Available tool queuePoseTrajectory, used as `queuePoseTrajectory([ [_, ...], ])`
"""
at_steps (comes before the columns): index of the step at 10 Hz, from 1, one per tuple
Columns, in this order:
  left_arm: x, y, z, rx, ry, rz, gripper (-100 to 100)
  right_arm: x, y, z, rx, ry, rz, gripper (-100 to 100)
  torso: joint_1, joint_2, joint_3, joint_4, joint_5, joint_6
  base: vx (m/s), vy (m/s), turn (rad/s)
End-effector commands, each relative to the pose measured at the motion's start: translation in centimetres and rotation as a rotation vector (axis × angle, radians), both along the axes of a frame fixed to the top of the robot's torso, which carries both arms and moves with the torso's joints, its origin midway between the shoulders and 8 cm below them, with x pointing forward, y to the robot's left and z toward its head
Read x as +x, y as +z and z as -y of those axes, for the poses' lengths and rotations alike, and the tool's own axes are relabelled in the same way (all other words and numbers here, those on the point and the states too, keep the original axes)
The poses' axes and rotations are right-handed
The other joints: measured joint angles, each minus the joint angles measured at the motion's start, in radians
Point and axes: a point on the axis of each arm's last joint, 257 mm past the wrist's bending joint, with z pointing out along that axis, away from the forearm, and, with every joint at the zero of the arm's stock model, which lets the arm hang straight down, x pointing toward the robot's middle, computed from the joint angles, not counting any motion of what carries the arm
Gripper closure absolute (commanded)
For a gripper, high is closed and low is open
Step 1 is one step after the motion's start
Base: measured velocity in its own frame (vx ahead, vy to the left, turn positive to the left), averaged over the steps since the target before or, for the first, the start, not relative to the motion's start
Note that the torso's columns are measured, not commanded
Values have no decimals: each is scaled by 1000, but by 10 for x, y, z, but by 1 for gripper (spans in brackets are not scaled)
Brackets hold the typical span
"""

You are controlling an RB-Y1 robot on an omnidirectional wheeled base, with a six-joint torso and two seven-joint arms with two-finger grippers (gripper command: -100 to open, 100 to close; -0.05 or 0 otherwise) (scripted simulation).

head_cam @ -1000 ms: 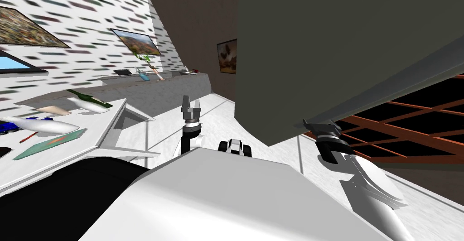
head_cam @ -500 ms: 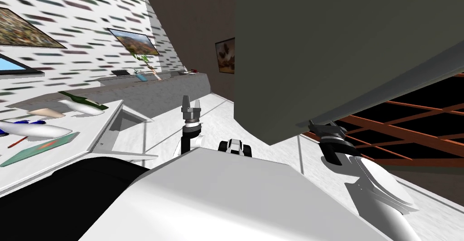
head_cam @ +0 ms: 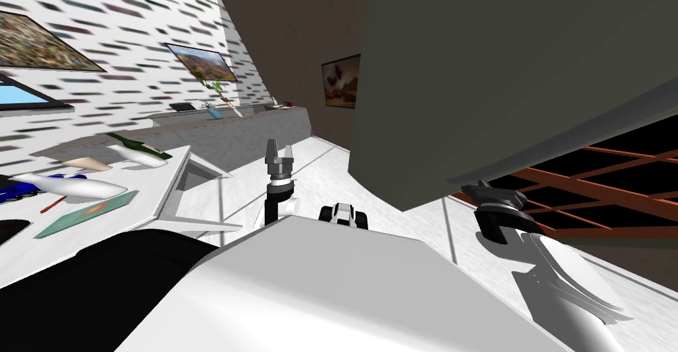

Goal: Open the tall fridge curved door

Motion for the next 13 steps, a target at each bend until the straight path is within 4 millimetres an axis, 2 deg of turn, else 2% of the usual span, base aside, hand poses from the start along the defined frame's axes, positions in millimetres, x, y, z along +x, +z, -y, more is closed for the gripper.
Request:
queuePoseTrajectory([
  [1, 0, 0, 0, 0, 0, 0, 0, -20, -1, 24, 2, -91, -2, 100, -4, -1, -1, 0, 0, 0, -105, 363, -13],
  [2, 0, 0, 0, 0, 0, 0, 0, -20, -1, 24, 2, -91, -2, 100, -4, -1, -1, 0, -1, 0, -53, 290, -12],
  [4, 0, 0, 0, 0, 0, 0, 0, -37, -1, 44, 3, -161, -3, 100, -8, -4, -2, -1, -2, 0, -29, 313, -5],
  [5, 0, 0, 0, 0, 0, 0, 0, -45, -1, 54, 4, -195, -4, 100, -1, -2, -2, -1, 0, 0, -72, 369, -15],
  [6, 0, 0, 0, 0, 0, 0, 0, -45, -1, 54, 4, -195, -4, 100, 0, 1, 0, 0, 0, 0, -98, 251, -16],
  [7, 0, 0, 0, 0, 0, 0, 0, -54, -1, 63, 5, -230, -4, 100, -8, 3, 2, 1, -1, 0, -110, 243, 1],
  [8, 0, 0, 0, 0, 0, 0, 0, -51, -1, 58, 4, -210, -4, 100, -8, 2, 1, 1, -2, 0, -52, 125, -14],
  [9, 0, 0, 0, 1, 0, 0, 0, -46, 0, 53, 2, -193, -3, -100, -13, -2, -1, 0, -3, 0, -5, -117, 62],
  [10, 0, 0, 0, 1, 0, 0, 0, -44, 0, 52, 1, -187, -3, -100, -21, -5, -3, -1, -6, -1, 31, -204, 83],
  [13, 0, 0, 0, 1, 1, -1, 0, -35, 1, 43, 0, -154, -2, -100, -4, 0, 0, 0, -1, 0, 25, -210, 50],
])
